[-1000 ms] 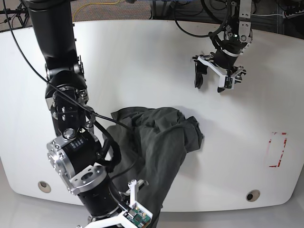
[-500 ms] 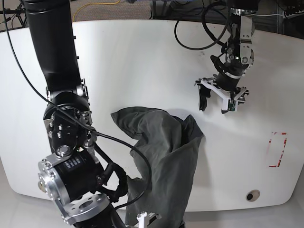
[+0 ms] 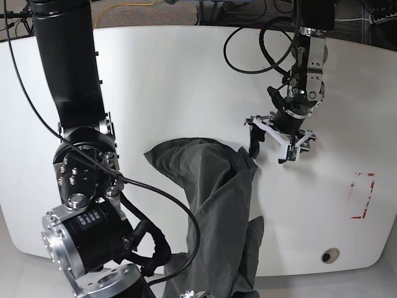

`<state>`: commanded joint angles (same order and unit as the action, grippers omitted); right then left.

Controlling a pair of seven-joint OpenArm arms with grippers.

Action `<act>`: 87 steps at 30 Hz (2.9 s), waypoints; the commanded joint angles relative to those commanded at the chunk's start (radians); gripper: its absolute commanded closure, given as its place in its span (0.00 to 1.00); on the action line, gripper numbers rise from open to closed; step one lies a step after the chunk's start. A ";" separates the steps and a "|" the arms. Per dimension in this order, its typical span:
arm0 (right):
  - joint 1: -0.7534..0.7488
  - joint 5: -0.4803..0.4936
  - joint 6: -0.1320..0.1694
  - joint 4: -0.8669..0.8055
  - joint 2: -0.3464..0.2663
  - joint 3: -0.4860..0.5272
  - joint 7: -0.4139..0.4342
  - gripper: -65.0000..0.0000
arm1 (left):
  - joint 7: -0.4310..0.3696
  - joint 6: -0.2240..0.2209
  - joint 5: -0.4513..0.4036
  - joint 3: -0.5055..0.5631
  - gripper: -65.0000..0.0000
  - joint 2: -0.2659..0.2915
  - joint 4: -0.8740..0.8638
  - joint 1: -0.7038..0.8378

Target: Fold the T-shirt properly

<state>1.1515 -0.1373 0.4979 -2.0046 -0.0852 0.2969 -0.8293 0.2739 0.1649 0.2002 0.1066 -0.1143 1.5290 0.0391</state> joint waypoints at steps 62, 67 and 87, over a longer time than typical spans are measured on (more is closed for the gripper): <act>0.012 -0.002 0.000 0.005 -0.023 0.046 0.000 1.00 | -0.005 -0.002 0.002 0.180 1.00 0.064 -0.215 -0.080; 0.012 -0.002 0.000 0.005 -0.043 0.044 0.000 1.00 | -0.005 -0.002 0.003 0.175 1.00 0.063 -0.199 -0.077; -0.044 -0.158 -0.008 0.186 -0.091 -0.074 0.002 1.00 | 0.071 0.006 0.006 -0.141 1.00 -0.089 0.278 0.153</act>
<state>1.1070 -0.2954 0.4902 -1.8190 -0.1757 0.2232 -0.8278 0.3445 0.1711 0.2064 -0.0345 -0.2033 1.8067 0.1926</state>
